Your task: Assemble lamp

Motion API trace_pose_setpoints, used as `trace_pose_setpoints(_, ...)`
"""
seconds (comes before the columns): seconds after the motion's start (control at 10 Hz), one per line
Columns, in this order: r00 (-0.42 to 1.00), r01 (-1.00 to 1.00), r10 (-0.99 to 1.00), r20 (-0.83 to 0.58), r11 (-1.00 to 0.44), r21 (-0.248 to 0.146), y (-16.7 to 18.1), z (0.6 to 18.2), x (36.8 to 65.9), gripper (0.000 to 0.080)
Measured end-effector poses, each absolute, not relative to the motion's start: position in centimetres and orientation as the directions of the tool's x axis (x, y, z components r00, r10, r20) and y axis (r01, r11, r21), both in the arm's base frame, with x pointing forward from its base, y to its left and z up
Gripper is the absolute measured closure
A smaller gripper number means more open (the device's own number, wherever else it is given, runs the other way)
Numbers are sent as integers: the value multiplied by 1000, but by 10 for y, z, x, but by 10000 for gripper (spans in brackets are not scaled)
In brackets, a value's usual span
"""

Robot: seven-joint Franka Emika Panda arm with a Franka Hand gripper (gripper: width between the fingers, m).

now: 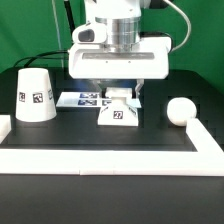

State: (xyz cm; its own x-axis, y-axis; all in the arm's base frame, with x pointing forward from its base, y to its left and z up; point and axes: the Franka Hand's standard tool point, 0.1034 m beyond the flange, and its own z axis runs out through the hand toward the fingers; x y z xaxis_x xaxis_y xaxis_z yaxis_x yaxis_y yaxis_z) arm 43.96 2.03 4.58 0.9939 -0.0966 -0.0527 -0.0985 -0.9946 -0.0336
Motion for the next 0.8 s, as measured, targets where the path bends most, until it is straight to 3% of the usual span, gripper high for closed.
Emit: trace_pose_setpoints(0.8, 997, -64, -66, 41, -997, -52, 38, 47, 526, 263)
